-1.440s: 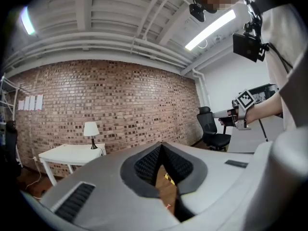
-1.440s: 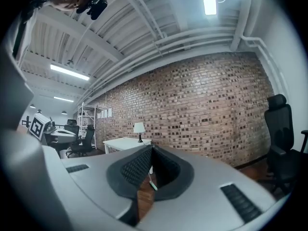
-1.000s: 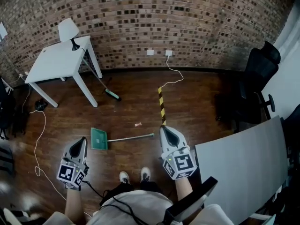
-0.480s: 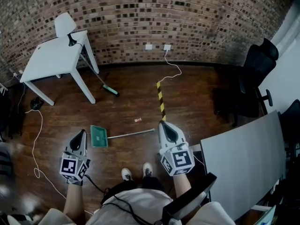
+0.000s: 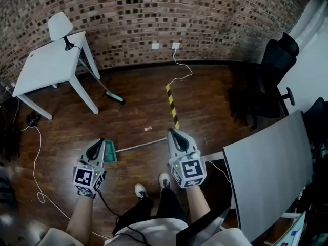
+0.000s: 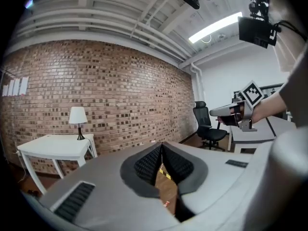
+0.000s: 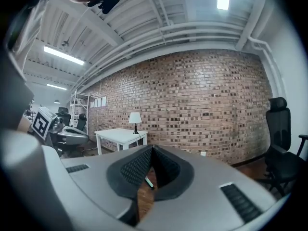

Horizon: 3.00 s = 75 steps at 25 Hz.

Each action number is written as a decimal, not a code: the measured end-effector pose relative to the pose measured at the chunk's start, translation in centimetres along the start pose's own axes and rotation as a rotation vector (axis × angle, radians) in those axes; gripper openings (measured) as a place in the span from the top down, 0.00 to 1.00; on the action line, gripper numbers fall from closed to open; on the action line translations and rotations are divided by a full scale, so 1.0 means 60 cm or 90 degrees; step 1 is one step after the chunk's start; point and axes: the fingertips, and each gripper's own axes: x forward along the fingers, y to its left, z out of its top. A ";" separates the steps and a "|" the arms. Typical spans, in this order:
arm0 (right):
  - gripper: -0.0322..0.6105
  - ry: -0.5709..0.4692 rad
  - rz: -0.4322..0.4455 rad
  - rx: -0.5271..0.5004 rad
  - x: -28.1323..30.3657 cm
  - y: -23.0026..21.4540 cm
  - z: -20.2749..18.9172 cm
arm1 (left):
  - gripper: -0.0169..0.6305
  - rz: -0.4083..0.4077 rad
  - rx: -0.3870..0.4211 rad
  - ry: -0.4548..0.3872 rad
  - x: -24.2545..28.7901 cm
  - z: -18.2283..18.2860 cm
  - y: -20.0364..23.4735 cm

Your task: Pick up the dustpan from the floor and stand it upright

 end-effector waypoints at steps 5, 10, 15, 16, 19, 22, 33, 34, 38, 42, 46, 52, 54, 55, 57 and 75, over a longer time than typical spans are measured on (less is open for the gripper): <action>0.95 0.032 0.008 0.021 0.030 -0.013 -0.075 | 0.92 -0.012 -0.014 0.028 0.066 -0.061 -0.017; 0.95 0.048 0.020 0.046 0.065 -0.037 -0.155 | 0.87 -0.030 -0.029 0.064 0.142 -0.136 -0.045; 0.95 0.080 0.005 0.062 0.091 -0.101 -0.238 | 0.84 -0.080 -0.043 0.132 0.233 -0.259 -0.092; 0.95 0.084 0.000 0.066 0.094 -0.114 -0.258 | 0.84 -0.086 -0.046 0.146 0.248 -0.289 -0.101; 0.95 0.102 -0.015 0.084 0.108 -0.147 -0.324 | 0.84 -0.093 -0.062 0.181 0.289 -0.368 -0.120; 0.95 0.126 -0.022 0.104 0.123 -0.162 -0.400 | 0.84 -0.099 -0.082 0.209 0.324 -0.433 -0.138; 0.95 0.185 -0.003 0.128 0.179 -0.205 -0.610 | 0.77 -0.180 -0.107 0.249 0.459 -0.592 -0.223; 0.95 0.186 -0.007 0.134 0.182 -0.207 -0.625 | 0.75 -0.191 -0.105 0.253 0.470 -0.607 -0.229; 0.95 0.199 -0.013 0.149 0.192 -0.216 -0.700 | 0.75 -0.230 -0.084 0.276 0.511 -0.683 -0.256; 0.95 0.219 -0.025 0.169 0.203 -0.230 -0.792 | 0.75 -0.284 -0.055 0.300 0.548 -0.768 -0.286; 0.95 0.235 -0.045 0.199 0.212 -0.245 -0.875 | 0.75 -0.307 -0.050 0.318 0.581 -0.839 -0.301; 0.95 0.255 -0.055 0.227 0.225 -0.245 -0.980 | 0.75 -0.336 -0.043 0.349 0.624 -0.946 -0.322; 0.95 0.257 -0.062 0.240 0.228 -0.248 -1.010 | 0.75 -0.353 -0.031 0.347 0.639 -0.977 -0.333; 0.95 0.257 -0.064 0.244 0.229 -0.249 -1.024 | 0.75 -0.366 -0.023 0.347 0.644 -0.991 -0.342; 0.95 0.260 -0.059 0.243 0.230 -0.245 -1.054 | 0.73 -0.394 -0.005 0.353 0.653 -1.016 -0.363; 0.95 0.274 -0.044 0.266 0.243 -0.260 -1.211 | 0.70 -0.476 0.131 0.492 0.723 -1.244 -0.438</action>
